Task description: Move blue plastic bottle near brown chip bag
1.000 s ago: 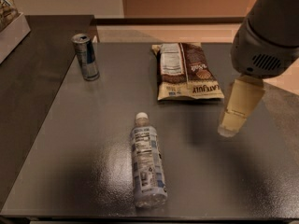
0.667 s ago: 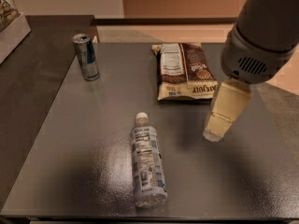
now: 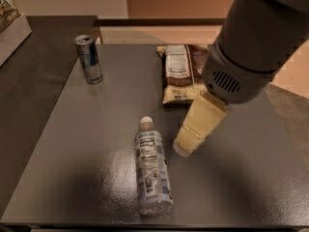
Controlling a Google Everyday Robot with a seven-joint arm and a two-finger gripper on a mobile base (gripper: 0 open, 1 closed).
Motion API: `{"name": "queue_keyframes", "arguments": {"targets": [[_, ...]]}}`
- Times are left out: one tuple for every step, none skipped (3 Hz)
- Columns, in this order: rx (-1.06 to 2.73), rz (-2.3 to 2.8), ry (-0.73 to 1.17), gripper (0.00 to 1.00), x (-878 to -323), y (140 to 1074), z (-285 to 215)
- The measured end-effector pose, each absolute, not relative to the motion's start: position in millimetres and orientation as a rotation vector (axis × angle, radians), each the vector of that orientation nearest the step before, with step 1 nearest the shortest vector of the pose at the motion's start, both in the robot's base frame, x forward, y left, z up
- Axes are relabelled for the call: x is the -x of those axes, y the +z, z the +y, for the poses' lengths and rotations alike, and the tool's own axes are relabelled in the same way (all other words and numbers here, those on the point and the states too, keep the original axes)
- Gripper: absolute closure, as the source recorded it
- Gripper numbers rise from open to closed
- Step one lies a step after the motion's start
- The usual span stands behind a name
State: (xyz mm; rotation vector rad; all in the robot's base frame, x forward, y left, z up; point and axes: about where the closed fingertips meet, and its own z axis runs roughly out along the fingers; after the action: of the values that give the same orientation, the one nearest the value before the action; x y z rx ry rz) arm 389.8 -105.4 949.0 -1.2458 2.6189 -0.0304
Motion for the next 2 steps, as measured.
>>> {"name": "queue_keyframes", "arguments": {"targets": [[1.086, 2.714, -0.026, 0.00, -376, 935, -89], [0.950, 2.771, -0.019, 0.00, -365, 923, -75]]}}
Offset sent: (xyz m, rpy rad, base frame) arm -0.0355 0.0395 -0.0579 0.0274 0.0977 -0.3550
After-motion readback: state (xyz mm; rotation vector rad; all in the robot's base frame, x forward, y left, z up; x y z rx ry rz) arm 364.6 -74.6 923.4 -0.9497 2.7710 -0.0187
